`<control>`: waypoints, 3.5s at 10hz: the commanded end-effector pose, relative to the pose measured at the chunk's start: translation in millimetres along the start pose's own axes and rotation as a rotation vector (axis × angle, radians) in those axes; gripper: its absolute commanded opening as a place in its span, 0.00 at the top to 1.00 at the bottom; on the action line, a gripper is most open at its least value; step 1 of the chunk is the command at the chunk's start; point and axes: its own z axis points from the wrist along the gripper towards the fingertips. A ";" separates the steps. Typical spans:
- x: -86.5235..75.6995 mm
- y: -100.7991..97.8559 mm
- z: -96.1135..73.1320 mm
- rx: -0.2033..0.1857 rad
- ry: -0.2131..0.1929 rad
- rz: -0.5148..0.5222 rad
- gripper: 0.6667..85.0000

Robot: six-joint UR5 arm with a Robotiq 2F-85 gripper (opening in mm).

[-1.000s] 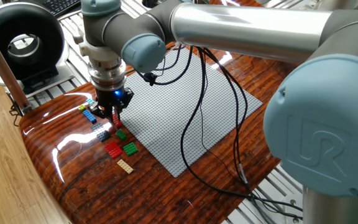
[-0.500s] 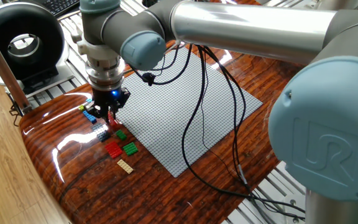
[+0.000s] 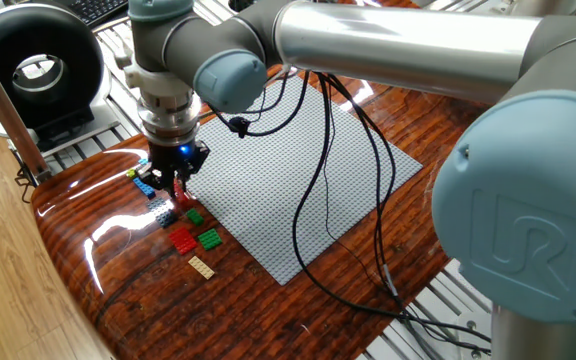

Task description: Build with small Lego blocks

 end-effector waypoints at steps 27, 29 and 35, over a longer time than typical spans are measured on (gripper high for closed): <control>13.1 -166.1 -30.3 0.040 -0.019 -0.192 0.99; 5.2 -175.1 -31.1 0.076 -0.047 -0.152 0.99; 6.1 -179.5 -31.4 0.093 -0.043 -0.133 0.99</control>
